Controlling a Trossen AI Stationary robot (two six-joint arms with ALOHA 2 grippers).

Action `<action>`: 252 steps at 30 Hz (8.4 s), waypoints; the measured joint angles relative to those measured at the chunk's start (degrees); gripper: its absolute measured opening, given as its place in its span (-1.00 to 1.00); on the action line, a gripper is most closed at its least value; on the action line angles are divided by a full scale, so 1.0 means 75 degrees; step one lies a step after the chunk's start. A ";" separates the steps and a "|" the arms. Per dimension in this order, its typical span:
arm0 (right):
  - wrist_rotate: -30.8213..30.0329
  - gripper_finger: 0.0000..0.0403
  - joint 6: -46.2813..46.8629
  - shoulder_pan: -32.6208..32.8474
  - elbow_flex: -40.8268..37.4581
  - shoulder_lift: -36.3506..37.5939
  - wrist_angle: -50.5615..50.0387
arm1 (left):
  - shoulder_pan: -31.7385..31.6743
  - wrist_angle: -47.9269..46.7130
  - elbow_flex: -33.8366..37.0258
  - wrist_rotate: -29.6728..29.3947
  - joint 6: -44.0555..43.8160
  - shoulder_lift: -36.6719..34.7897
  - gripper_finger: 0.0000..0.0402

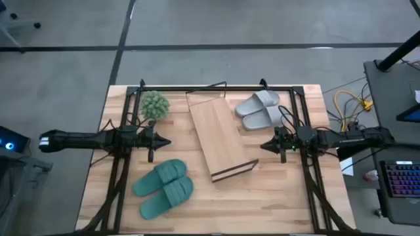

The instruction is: Pick and place slides into the shelf

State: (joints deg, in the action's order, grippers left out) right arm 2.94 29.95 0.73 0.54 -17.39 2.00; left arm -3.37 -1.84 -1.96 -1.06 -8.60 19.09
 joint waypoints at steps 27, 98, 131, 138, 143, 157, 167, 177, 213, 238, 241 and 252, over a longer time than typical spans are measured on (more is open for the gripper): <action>0.0001 -0.96 -0.0001 -0.0002 0.0000 0.0000 0.0000 | 0.0000 -0.0001 0.0000 0.0003 0.0000 0.0000 -1.00; -0.1302 -0.96 0.2271 -0.0002 0.0000 -0.0003 0.2418 | 0.0002 0.2382 0.0000 -0.0116 -0.0606 0.0000 -1.00; -0.2940 0.03 -0.0200 -0.0002 0.4478 -0.0603 -0.0797 | -0.0001 0.8367 -0.2235 -0.1427 -0.0753 0.2013 -0.23; -0.2948 0.03 -0.0551 -0.0002 0.5359 -0.1014 -0.1870 | -0.0001 0.7034 -0.2289 -0.1661 -0.0797 0.2302 -0.26; -0.2964 0.03 -0.0372 -0.0002 0.5521 -0.1259 -0.2080 | 0.0007 0.5500 -0.2512 -0.2208 -0.0427 0.2574 -0.26; -0.3208 0.03 -0.0199 -0.0002 0.5601 -0.1306 -0.2002 | 0.0054 0.5457 -0.3890 -0.0582 0.0145 0.3136 -0.26; -0.3540 0.03 0.0007 0.0001 0.5584 -0.1599 -0.2029 | 0.0054 0.5932 -0.3899 -0.0781 -0.0020 0.3484 -0.27; -0.3538 -0.02 0.0012 0.0001 0.5770 -0.2419 -0.2153 | 0.0054 0.5181 -0.3891 -0.0755 -0.0207 0.2730 -0.27; -0.4809 -0.13 0.2573 -0.0201 1.0547 -0.7909 -1.0434 | 0.0054 0.3928 -0.3888 -0.0693 -0.0825 0.2671 -0.27; -0.4540 -0.20 0.3547 -0.1488 1.0855 -1.0162 -1.2141 | 0.0051 0.3889 -0.3876 -0.0685 -0.0833 0.2826 -0.27; -0.4542 -0.19 0.3535 -0.1506 1.0792 -1.0455 -1.2147 | 0.0051 0.3910 -0.3875 -0.0685 -0.0833 0.2849 -0.27; -0.4963 -0.20 0.3623 -0.1713 0.9842 -1.0970 -1.1919 | 0.0054 0.3898 -0.3829 -0.0682 -0.0833 0.2824 -0.27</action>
State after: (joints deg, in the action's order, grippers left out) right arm -34.28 57.13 -12.12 74.35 -99.66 -87.39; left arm -2.96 27.40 -30.68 -6.17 -14.85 40.27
